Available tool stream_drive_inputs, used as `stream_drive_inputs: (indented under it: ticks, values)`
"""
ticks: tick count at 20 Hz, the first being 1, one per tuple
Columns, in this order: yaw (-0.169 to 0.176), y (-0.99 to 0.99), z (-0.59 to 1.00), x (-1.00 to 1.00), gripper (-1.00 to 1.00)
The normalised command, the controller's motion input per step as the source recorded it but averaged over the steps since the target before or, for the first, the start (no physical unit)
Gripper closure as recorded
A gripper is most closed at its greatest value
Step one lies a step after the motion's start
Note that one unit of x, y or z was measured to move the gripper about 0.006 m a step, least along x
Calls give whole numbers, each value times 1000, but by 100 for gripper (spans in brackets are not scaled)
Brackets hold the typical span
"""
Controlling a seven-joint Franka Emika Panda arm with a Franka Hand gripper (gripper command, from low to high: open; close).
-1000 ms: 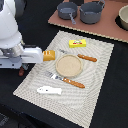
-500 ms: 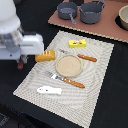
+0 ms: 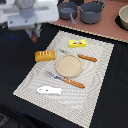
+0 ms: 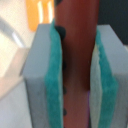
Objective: Interact with the objects in diverse but meaningful ways.
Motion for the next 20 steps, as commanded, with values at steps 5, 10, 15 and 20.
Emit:
stream_drive_inputs:
  ticks: [5, 10, 15, 20]
  values:
    - [0, 675, 588, 582, 100]
    - [7, 710, 202, 559, 100]
    - [12, 755, 6, 501, 100]
    - [22, 780, -131, 328, 100]
